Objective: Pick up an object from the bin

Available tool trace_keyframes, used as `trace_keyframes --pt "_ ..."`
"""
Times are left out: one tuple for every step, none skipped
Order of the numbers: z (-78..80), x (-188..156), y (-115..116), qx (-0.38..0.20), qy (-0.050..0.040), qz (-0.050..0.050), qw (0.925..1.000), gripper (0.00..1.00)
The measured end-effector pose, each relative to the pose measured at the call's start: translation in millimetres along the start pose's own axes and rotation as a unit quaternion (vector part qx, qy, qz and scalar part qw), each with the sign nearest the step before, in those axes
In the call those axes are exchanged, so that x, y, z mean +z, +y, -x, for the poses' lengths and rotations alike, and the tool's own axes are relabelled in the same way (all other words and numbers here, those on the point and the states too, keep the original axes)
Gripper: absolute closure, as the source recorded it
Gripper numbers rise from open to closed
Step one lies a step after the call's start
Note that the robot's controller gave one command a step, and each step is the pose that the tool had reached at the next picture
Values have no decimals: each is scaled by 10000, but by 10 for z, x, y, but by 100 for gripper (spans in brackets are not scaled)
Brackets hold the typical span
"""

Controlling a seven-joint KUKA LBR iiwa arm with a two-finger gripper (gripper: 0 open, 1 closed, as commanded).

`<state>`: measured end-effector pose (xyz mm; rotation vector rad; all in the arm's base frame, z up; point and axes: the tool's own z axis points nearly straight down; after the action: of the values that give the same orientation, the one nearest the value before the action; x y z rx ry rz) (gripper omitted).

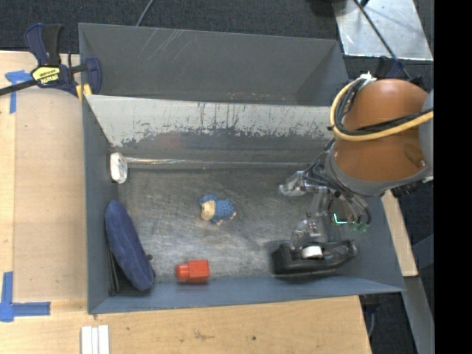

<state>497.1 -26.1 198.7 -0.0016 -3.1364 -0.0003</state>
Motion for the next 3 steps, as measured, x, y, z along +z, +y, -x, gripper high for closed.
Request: trace_keyframes --pt "97 670 -119 -692 -82 15 9976 0" --pt "293 540 536 -454 -60 11 9990 0" --pt "910 1254 1155 -1098 -50 -11 9939 0"
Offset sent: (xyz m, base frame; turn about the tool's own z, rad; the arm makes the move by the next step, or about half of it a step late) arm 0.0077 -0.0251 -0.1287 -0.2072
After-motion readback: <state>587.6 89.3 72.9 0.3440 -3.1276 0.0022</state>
